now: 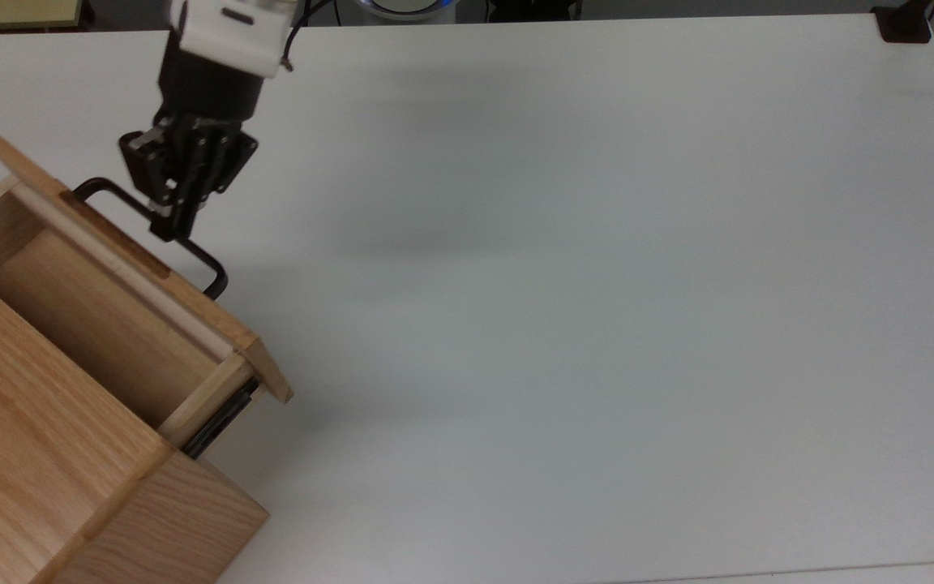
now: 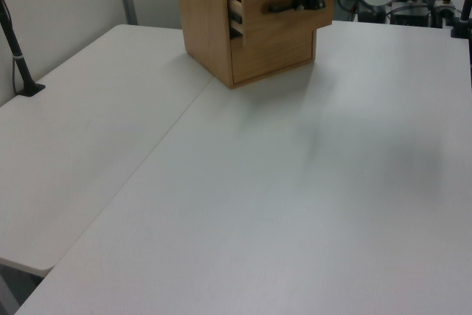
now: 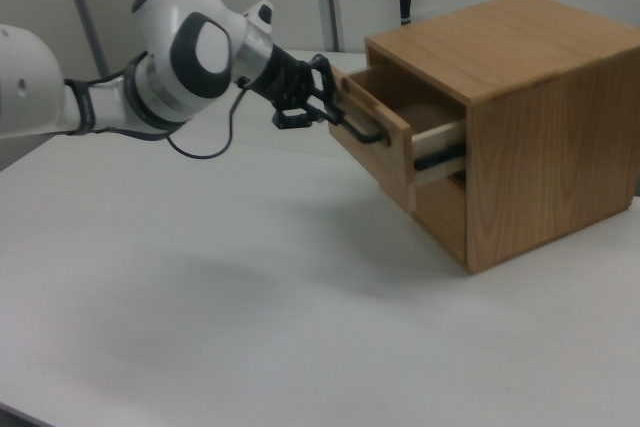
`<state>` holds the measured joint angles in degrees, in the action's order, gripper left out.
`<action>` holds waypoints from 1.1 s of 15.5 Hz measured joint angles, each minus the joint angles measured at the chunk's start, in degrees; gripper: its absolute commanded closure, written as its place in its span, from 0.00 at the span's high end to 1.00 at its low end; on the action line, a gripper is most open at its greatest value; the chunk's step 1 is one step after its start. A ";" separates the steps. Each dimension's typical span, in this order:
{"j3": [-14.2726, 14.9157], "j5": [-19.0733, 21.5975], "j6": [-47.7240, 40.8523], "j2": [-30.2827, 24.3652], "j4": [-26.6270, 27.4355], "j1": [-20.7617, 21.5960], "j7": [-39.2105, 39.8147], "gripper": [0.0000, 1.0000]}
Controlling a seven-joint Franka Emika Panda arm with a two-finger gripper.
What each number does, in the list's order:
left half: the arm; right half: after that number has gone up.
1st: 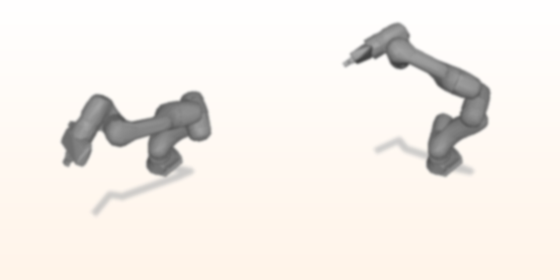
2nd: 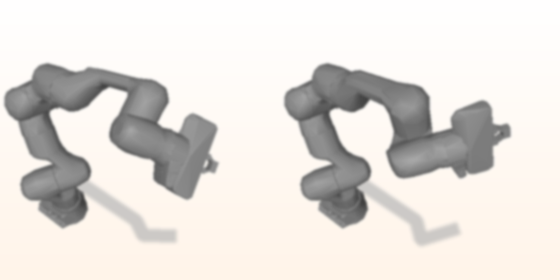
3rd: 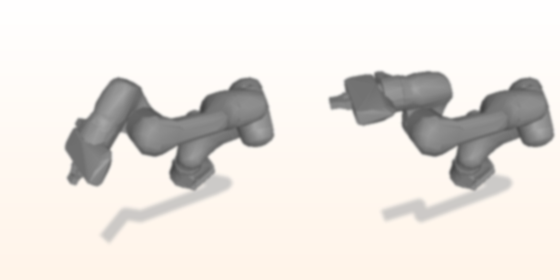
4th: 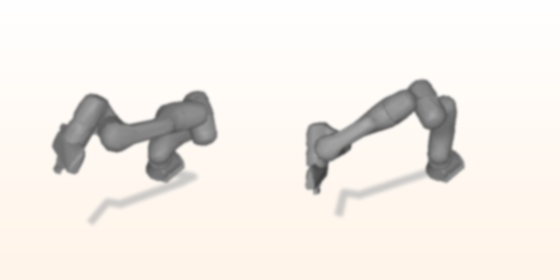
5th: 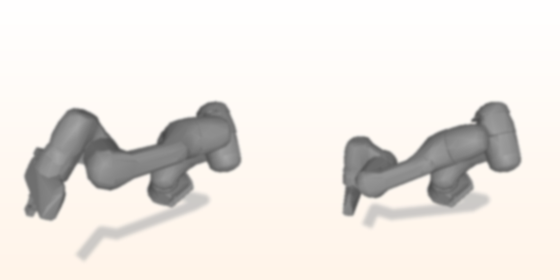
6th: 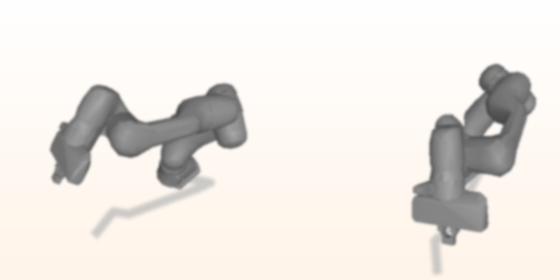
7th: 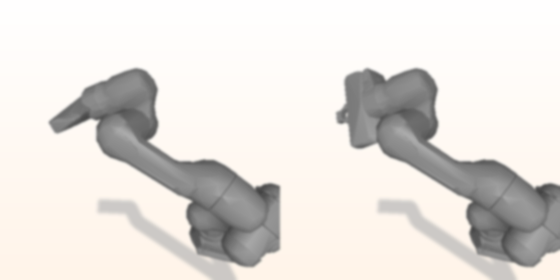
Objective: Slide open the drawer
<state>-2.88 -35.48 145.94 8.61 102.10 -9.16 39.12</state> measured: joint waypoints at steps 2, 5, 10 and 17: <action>-0.29 0.00 -1.81 -1.67 0.71 2.15 -1.16 0.00; -0.45 0.00 -4.78 -2.94 0.84 4.30 -2.37 0.05; -0.63 1.36 -7.79 -3.28 0.72 4.33 -5.53 0.31; -2.17 16.55 -26.65 -7.36 -2.37 9.15 -20.02 0.59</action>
<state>-5.05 -18.93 119.29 1.25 99.73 -0.01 19.10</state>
